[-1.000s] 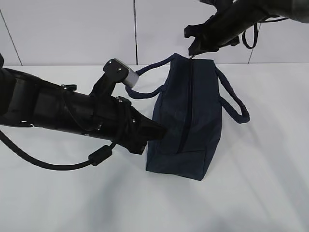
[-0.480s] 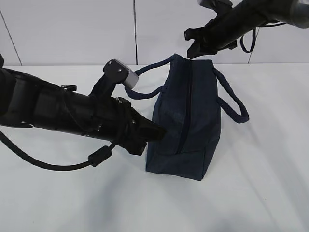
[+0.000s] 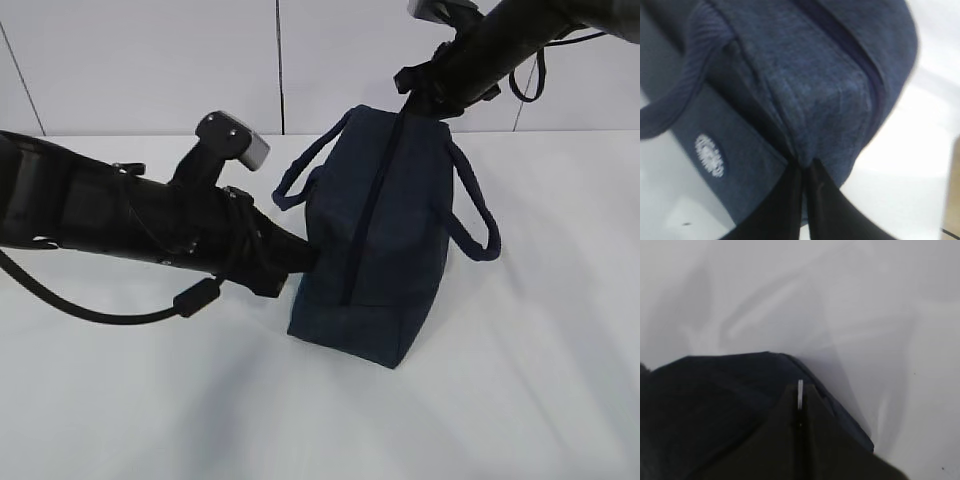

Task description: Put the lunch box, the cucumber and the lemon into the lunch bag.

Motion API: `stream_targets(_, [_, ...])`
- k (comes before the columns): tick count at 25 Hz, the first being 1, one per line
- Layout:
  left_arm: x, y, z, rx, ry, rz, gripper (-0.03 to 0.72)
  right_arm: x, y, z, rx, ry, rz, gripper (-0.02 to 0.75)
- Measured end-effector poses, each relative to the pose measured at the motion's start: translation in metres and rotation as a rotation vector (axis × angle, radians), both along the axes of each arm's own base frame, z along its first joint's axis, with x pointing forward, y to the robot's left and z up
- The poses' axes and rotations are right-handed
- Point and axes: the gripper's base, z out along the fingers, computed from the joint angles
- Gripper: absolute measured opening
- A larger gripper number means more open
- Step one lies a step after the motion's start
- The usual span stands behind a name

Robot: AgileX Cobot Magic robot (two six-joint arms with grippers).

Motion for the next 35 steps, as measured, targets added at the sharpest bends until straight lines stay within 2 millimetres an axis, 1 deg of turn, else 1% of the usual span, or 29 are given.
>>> stream_targets(5, [0.025, 0.028, 0.006, -0.016, -0.015, 0.135, -0.009, -0.007, -0.007, 0.008, -0.055, 0.06, 0.058, 0.007])
stream_targets(7, [0.036, 0.04, 0.01, -0.024, -0.025, 0.188, -0.009, -0.008, -0.007, 0.014, -0.046, 0.053, 0.073, 0.007])
stream_targets(10, [0.048, 0.052, 0.016, -0.023, -0.05, 0.238, -0.009, -0.008, -0.003, 0.018, 0.002, 0.048, 0.085, 0.007])
stream_targets(13, [0.058, 0.058, 0.025, -0.031, -0.084, 0.265, -0.009, -0.009, -0.001, 0.02, 0.05, 0.051, 0.091, 0.007])
stream_targets(18, [0.071, 0.059, 0.038, -0.01, -0.141, 0.314, -0.009, -0.009, 0.002, 0.022, 0.08, 0.053, 0.092, 0.007])
stream_targets(20, [0.075, 0.062, 0.04, 0.01, -0.153, 0.346, -0.009, -0.009, 0.002, 0.022, 0.092, 0.052, 0.096, 0.007])
stream_targets(24, [0.079, 0.068, 0.038, 0.062, -0.158, 0.413, -0.009, -0.009, 0.004, 0.024, 0.115, 0.046, 0.109, 0.007])
stream_targets(28, [0.08, 0.069, 0.038, 0.07, -0.158, 0.428, -0.006, -0.009, 0.004, 0.024, 0.114, 0.042, 0.113, 0.007])
stream_targets(29, [0.08, 0.07, 0.037, 0.078, -0.159, 0.437, 0.006, -0.009, 0.004, 0.024, 0.111, 0.039, 0.117, 0.007])
stream_targets(31, [0.081, 0.073, 0.037, 0.096, -0.164, 0.453, 0.063, -0.009, 0.003, 0.023, 0.093, 0.035, 0.119, 0.007])
stream_targets(32, [0.082, 0.075, 0.038, 0.105, -0.17, 0.455, 0.117, -0.009, 0.003, 0.023, 0.085, 0.034, 0.12, 0.007])
stream_targets(34, [0.083, 0.079, 0.037, 0.118, -0.176, 0.458, 0.254, -0.009, 0.002, 0.022, 0.072, 0.032, 0.121, 0.007])
stream_targets(35, [0.085, 0.081, 0.038, 0.12, -0.179, 0.462, 0.335, -0.009, 0.001, 0.022, 0.064, 0.03, 0.123, 0.007])
